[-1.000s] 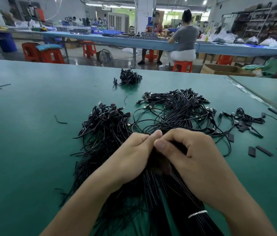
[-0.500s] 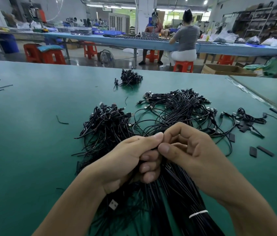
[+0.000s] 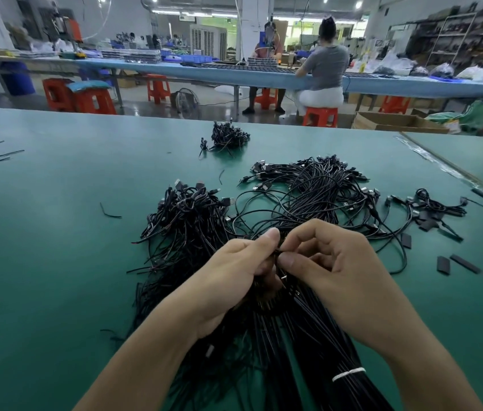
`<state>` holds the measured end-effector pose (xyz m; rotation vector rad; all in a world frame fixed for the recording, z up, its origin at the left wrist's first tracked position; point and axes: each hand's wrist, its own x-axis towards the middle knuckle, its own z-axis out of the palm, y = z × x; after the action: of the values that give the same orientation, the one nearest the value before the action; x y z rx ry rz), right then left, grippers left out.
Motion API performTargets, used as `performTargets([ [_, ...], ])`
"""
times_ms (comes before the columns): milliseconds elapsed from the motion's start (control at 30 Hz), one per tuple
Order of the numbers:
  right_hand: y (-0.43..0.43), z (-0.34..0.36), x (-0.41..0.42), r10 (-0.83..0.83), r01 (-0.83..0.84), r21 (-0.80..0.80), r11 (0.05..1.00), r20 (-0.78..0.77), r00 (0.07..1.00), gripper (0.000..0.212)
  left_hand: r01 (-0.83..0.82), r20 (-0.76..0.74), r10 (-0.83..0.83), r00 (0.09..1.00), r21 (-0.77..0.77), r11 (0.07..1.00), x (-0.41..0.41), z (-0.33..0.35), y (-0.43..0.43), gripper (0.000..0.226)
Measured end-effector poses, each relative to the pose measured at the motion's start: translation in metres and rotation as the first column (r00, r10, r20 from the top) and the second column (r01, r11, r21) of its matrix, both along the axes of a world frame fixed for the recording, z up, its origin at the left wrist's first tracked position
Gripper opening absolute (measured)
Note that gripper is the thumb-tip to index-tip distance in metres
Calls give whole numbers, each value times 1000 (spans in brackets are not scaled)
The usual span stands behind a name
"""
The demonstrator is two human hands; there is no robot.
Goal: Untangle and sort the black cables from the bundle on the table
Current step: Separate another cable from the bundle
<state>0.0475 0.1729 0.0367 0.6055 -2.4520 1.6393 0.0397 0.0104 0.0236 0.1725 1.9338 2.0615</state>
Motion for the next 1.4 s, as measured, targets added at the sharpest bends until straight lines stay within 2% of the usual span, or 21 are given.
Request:
performTargets([
  [100, -9, -1, 3, -43, 40, -61, 997, -54, 998, 18, -15, 51, 12, 999, 71, 997, 0, 1, 4, 65],
  [200, -19, -2, 6, -91, 81, -78, 994, -138, 986, 22, 42, 128, -65, 990, 172, 984, 3, 5, 6, 65],
  [300, -23, -4, 6, -142, 121, -129, 984, -161, 977, 21, 41, 190, -80, 978, 202, 979, 5, 3, 9, 72],
  [433, -23, -6, 5, -183, 155, -212, 965, -122, 975, 20, 13, 193, -43, 980, 152, 988, 5, -1, 13, 73],
  [567, -25, -9, 4, -193, 163, -303, 939, -70, 979, 23, 6, 264, -70, 962, 239, 971, 1, -4, 12, 64],
  [733, -26, -11, 1, -250, 214, -248, 945, -121, 961, 21, 83, 384, -201, 901, 301, 950, -2, -5, 7, 71],
  [900, -25, -17, -1, -257, 232, -175, 957, -132, 957, 22, 90, 413, -159, 897, 182, 979, -4, -6, 4, 77],
  [1000, -24, -14, -2, -249, 220, -192, 956, -143, 958, 22, 67, 350, -97, 932, 96, 993, -5, -4, 2, 72],
  [1067, -22, -14, -4, -263, 236, -173, 956, -157, 952, 17, -26, 241, 23, 970, 9, 1000, -5, -3, 1, 68],
  [1133, -19, -16, -4, -258, 245, -153, 958, -72, 964, 9, -166, 73, 168, 983, -25, 986, -7, -3, -2, 67],
  [1167, -17, -18, -5, -243, 241, -111, 964, -4, 970, 16, -248, 3, 248, 969, -10, 969, -9, -2, -5, 67],
  [1233, -16, -23, -3, -208, 198, 118, 973, 86, 974, 33, -403, -110, 403, 909, 23, 915, -14, 0, -13, 64],
  [1300, -22, -31, 0, -170, 111, 384, 917, 123, 978, 33, -533, -201, 528, 825, 36, 845, -19, 0, -22, 62],
  [1400, -36, -45, 5, -95, 25, 538, 842, 102, 990, 28, -626, -253, 613, 748, 39, 779, -23, -4, -30, 55],
])
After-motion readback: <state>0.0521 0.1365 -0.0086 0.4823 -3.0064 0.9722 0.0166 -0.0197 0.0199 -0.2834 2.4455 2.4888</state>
